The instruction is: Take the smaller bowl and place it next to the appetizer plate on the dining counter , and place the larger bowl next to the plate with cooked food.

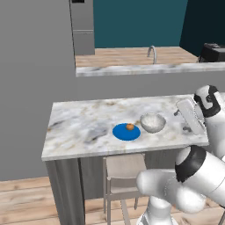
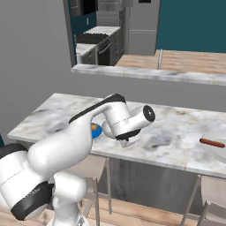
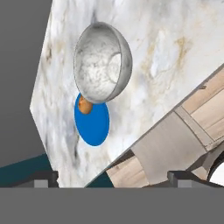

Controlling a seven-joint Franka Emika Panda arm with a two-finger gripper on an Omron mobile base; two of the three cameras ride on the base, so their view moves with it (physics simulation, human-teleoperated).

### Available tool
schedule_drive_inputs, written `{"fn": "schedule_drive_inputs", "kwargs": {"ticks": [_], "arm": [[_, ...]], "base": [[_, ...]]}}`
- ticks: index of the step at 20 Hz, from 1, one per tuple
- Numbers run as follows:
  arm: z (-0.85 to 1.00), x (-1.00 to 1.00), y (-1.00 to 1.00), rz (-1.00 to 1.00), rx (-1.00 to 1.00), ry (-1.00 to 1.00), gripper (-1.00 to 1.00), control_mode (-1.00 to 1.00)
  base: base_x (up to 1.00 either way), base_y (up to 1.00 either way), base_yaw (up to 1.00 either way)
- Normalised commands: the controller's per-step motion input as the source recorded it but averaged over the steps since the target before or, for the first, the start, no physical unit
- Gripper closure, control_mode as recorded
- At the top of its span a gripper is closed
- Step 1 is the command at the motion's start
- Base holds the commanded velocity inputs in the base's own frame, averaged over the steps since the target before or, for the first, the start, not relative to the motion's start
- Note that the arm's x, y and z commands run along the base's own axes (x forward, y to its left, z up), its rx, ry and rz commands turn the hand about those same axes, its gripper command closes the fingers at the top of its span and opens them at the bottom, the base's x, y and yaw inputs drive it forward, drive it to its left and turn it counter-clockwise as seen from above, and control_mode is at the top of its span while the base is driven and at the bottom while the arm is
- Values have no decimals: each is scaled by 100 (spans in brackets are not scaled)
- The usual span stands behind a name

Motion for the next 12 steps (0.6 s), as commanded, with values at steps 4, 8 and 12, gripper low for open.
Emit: {"fn": "schedule_drive_inputs", "kwargs": {"ticks": [4,8,12], "arm": [[93,-70,64,2,-6,0,-100,-100],[76,-62,78,11,-5,0,-100,-100],[56,-74,65,10,-1,0,-100,-100]], "base": [[0,0,0],[0,0,0],[0,0,0]]}}
